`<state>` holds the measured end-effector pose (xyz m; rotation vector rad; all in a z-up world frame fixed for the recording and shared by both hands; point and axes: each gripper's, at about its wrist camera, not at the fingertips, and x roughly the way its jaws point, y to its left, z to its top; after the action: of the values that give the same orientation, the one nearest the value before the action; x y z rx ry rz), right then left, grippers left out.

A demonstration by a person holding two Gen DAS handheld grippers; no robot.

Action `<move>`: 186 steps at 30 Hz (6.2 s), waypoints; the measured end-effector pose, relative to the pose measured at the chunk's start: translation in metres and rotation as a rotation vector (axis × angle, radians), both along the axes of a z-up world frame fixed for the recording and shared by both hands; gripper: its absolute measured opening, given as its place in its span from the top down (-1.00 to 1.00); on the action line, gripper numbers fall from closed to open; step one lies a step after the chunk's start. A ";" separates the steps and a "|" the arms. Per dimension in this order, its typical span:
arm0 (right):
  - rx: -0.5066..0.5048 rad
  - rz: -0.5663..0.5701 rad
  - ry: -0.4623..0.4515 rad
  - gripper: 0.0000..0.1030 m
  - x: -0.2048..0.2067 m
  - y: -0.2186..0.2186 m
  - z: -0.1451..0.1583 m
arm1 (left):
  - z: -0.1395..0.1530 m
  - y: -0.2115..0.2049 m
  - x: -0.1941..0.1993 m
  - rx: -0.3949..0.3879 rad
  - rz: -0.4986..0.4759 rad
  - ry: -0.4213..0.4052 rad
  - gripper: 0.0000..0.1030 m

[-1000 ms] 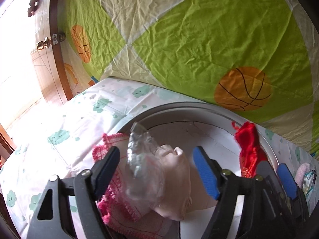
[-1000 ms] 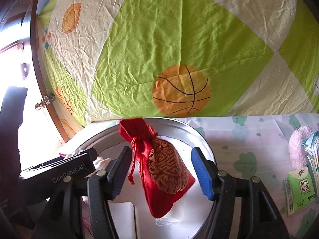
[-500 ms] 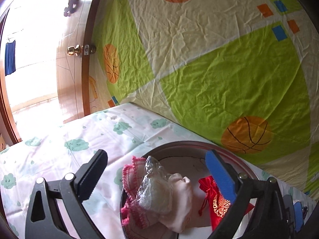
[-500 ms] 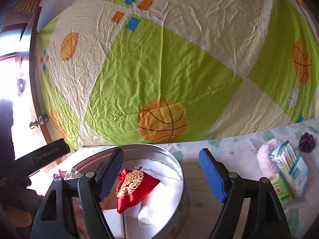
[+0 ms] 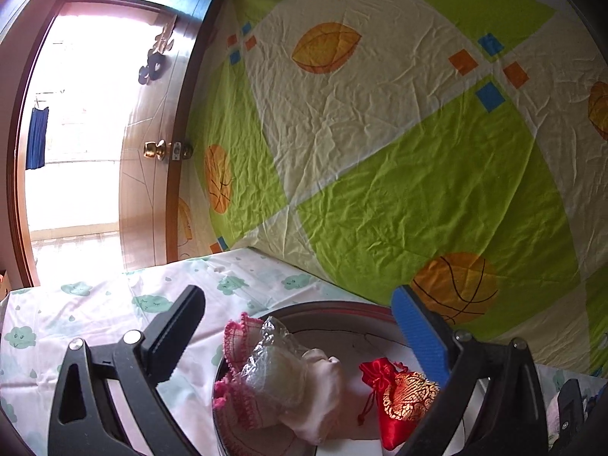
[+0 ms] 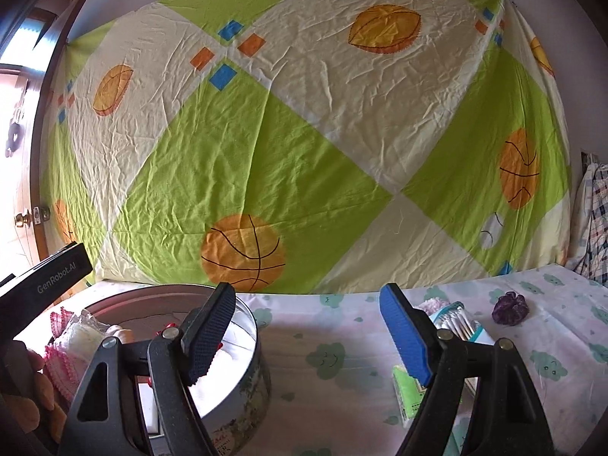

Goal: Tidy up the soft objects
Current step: 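Withdraw both tools from the tin toward the tissue and swab packs, then grasp the green tissue pack with the left tool while the right tool grasps the cotton swab pack, then carry the tissue pack and swab pack toward the tin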

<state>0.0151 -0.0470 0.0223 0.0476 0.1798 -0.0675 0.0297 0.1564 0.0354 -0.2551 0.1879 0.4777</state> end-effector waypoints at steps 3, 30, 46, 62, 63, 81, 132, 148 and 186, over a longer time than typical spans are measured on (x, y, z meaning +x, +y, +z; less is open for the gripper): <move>0.008 -0.012 0.020 -0.56 0.000 -0.008 -0.002 | -0.003 -0.004 -0.007 -0.011 0.007 -0.018 -0.95; 0.000 -0.069 0.078 -0.56 -0.019 -0.061 -0.005 | -0.030 -0.054 -0.015 0.027 -0.121 0.110 -0.97; -0.029 -0.116 0.067 -0.56 -0.032 -0.103 -0.003 | -0.023 -0.086 -0.033 0.109 -0.159 0.075 -0.99; -0.033 -0.174 0.088 -0.56 -0.034 -0.146 -0.003 | -0.019 -0.121 -0.038 0.176 -0.214 0.075 -0.99; -0.028 -0.182 0.093 -0.56 -0.033 -0.150 -0.003 | -0.018 -0.124 -0.039 0.180 -0.221 0.076 -0.99; -0.037 -0.278 0.120 -0.55 -0.029 -0.215 -0.003 | -0.025 -0.191 -0.021 0.243 -0.425 0.186 -0.99; 0.071 -0.198 0.248 -0.56 -0.009 -0.248 -0.011 | -0.060 -0.241 0.059 -0.044 -0.725 0.533 0.06; 0.000 0.060 0.459 -0.56 0.039 -0.184 -0.037 | -0.017 -0.211 0.019 0.111 -0.680 0.268 0.06; 0.046 -0.111 0.226 0.38 -0.024 -0.169 -0.012 | -0.018 -0.201 0.021 0.085 -0.652 0.274 0.06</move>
<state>-0.0086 -0.2158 0.0107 0.0963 0.4051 -0.1801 0.0509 -0.0451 0.0171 -0.0343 0.4973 -0.1306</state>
